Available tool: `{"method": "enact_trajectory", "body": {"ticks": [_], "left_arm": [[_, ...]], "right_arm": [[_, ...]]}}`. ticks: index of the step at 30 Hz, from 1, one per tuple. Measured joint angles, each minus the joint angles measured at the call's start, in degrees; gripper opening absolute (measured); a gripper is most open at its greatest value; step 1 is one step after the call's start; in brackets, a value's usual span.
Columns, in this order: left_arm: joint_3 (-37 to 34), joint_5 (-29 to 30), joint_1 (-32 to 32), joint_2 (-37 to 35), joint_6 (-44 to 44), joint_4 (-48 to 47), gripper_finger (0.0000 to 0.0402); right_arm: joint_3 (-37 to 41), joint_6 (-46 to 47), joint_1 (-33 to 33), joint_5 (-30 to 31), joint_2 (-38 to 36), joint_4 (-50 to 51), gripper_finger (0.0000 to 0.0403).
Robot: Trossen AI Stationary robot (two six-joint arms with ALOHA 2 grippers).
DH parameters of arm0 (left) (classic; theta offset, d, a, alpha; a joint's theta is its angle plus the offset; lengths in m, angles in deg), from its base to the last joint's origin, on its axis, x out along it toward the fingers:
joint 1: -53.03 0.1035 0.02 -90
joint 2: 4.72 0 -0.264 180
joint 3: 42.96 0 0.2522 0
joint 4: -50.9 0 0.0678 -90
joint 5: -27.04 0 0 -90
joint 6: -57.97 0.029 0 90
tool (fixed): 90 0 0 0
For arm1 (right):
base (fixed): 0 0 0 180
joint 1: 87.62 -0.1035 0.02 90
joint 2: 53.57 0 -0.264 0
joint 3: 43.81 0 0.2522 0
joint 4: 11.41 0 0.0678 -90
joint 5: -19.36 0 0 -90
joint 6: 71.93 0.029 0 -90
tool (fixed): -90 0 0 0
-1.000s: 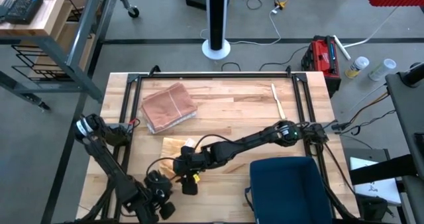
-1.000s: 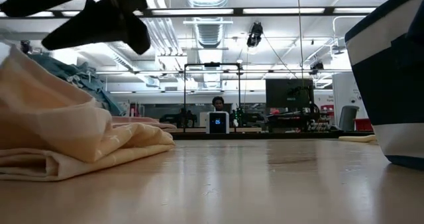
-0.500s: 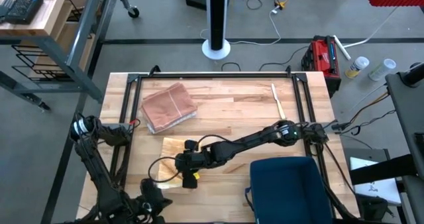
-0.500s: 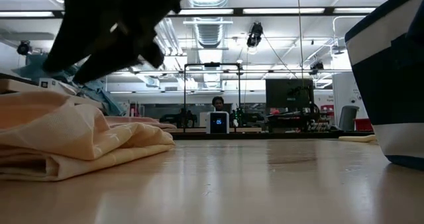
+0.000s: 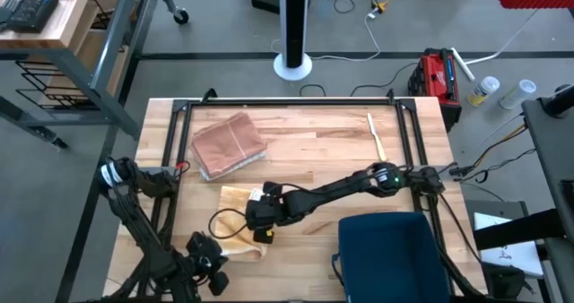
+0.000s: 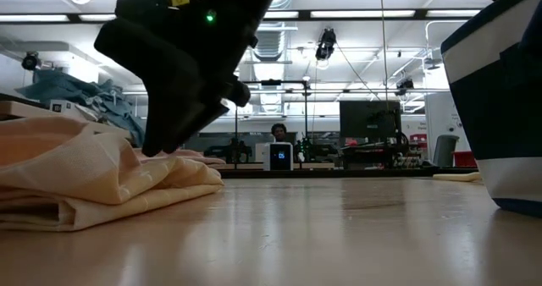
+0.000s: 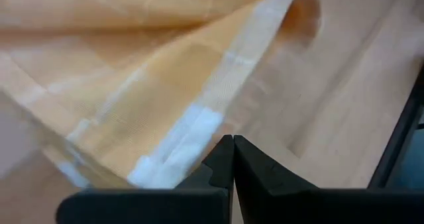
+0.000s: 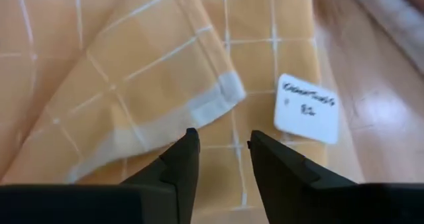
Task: Fold towel
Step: Fold the yellow towel
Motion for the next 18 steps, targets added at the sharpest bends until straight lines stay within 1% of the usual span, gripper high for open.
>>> {"method": "enact_trajectory", "body": {"ticks": [2, 6, 8, 13, 15, 18], "left_arm": [[-2.22, -0.23, -0.07, 0.0, -0.8, 3.7, 0.0], [-4.88, -0.22, -0.07, -0.02, -0.94, 7.84, 0.0], [-5.19, -0.22, -0.07, -0.02, -0.92, 7.94, 0.0], [-5.26, 0.47, 0.04, -0.02, -0.87, 8.02, 0.0], [-5.28, 0.78, 0.04, -0.02, -0.85, 8.0, 0.0], [-5.28, 1.72, 0.04, -0.02, -0.7, 7.72, 0.0]], "right_arm": [[0.12, 0.04, -0.02, -1.08, 0.13, 0.24, 0.0117], [0.26, 0.03, 0.0, -4.48, 0.26, 0.01, 0.0099], [0.29, -0.26, 0.0, -6.81, 0.26, -0.88, 0.0089], [0.59, -0.55, -0.24, -15.47, 0.26, -6.57, 0.0064], [0.59, -0.77, -0.64, -17.58, 0.26, -8.94, 0.0054], [0.63, -4.01, -1.46, -20.04, 0.26, -11.13, 0.0039]]}}
